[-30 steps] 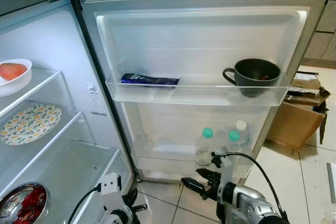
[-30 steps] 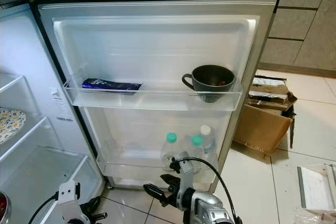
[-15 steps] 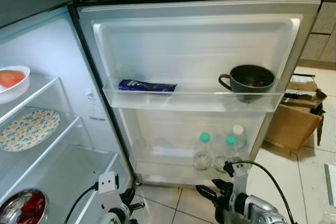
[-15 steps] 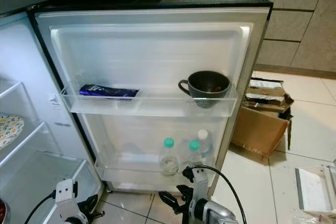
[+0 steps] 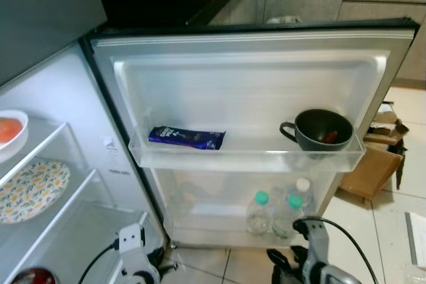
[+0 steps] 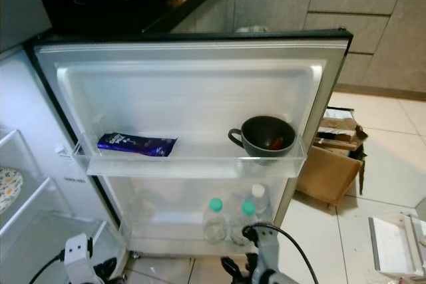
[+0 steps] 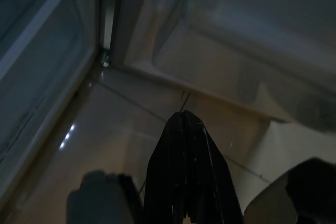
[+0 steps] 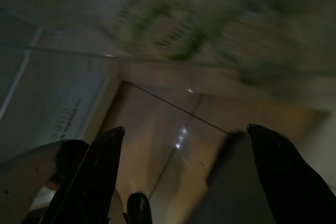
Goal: Restocking fridge
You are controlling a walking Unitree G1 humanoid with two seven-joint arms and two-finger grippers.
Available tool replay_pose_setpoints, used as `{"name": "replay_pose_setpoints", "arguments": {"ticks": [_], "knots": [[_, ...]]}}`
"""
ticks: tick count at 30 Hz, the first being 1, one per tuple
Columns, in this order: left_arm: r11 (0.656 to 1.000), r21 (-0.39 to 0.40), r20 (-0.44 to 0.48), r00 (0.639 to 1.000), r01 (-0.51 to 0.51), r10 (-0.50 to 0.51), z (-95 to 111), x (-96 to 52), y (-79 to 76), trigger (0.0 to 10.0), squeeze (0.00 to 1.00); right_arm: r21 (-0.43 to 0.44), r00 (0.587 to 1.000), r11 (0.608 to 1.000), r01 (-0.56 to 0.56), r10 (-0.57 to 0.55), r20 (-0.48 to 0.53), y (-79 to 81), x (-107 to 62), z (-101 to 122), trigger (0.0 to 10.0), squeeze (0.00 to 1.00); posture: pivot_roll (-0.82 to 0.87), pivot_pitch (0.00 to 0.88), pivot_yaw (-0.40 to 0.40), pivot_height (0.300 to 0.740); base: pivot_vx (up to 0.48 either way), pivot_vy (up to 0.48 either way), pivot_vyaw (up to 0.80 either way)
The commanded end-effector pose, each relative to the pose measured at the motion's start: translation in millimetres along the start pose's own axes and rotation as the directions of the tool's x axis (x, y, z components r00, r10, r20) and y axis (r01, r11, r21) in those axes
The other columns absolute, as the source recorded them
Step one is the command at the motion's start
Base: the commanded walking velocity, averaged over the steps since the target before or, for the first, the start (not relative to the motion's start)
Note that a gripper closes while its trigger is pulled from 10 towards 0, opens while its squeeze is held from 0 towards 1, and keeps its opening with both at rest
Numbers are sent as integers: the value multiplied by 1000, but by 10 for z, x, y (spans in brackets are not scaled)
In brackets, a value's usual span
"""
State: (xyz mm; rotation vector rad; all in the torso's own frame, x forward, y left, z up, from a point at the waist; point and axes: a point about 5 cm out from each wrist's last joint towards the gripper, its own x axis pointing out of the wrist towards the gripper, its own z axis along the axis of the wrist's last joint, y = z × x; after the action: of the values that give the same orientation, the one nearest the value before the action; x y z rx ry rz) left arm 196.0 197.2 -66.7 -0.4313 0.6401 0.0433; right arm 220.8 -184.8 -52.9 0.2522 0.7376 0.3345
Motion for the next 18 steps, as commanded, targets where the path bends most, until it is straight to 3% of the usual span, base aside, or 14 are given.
{"name": "replay_pose_setpoints", "arguments": {"ticks": [1, 3, 18], "knots": [[999, 18, -33, 999, -30, 31, -32, -47, 104, 10000, 0, 25, 1000, 1000, 18, -18, -7, -13, -18, -59, 10000, 0, -107, 0, 38, 603, -480, 0, 0], [999, 6, -31, 999, -34, 34, -41, -58, 118, 10000, 0, 25, 999, 999, 29, -29, -16, -26, -30, -85, 10000, 0, -107, 0, 38, 603, -394, 0, 0], [996, 16, -112, 990, -89, 90, -237, -171, 223, 10000, 0, 59, 999, 998, 34, -33, -6, -42, -50, -114, 10000, 0, -113, 0, 40, 636, 0, 0, 0]]}}
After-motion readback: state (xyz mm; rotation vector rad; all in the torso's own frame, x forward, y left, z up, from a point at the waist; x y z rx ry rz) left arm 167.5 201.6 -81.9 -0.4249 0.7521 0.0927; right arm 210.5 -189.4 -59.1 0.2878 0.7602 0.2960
